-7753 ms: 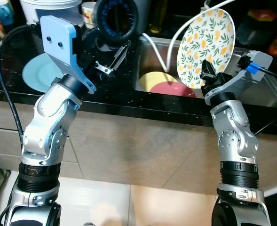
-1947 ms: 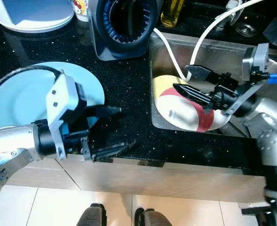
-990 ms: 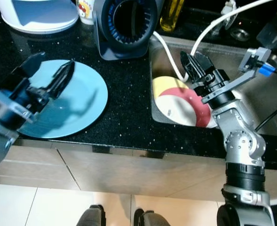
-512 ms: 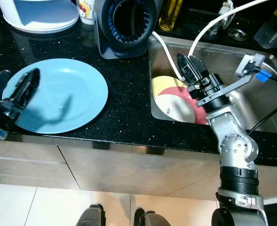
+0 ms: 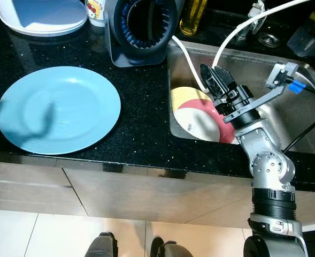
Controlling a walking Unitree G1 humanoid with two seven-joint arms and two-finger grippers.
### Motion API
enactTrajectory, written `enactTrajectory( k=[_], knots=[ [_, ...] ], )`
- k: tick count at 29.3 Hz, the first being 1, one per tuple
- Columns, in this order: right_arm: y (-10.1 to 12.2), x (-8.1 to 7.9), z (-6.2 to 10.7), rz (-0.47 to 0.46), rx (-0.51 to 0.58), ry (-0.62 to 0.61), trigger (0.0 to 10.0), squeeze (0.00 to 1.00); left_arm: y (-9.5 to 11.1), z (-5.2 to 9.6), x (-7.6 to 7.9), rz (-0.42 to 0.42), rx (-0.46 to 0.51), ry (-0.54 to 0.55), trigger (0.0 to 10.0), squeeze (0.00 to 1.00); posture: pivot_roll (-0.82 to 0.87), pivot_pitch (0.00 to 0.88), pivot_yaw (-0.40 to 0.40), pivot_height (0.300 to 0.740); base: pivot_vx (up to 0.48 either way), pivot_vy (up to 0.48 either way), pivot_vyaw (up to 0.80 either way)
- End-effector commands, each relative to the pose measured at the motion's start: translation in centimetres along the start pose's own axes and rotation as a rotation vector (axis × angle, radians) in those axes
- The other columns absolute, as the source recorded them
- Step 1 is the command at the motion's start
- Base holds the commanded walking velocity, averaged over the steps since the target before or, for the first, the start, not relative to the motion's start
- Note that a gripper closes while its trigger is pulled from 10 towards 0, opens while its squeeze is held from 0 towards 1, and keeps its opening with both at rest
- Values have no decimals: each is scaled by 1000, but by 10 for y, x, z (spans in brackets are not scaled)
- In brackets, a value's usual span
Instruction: Kitchen organization
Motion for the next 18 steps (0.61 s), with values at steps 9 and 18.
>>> enactTrajectory(
  k=[9, 18],
  knots=[
    [-3, 2, 2, 34, -38, -6, 10000, 0, -6, 6, -27, 74, -25, 189, 10000, 0, 218, 184, -117, 740, 0, 0, 0],
    [0, -1, 0, 44, -33, -3, 10000, 0, -28, 5, -31, 194, -135, 240, 10000, 0, 206, 183, -115, 740, 0, 0, 0]
  ],
)
Point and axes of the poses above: a point about 5 cm out from each wrist's last joint towards the gripper, its own z axis pointing back from the gripper into the wrist, its own y axis along the axis of the wrist's last joint, x = y × z, the point moved 1 cm from there along -z, pointing out of the wrist towards the gripper, and after that the axes turned 5 degrees about -z, right-handed, at the moved point
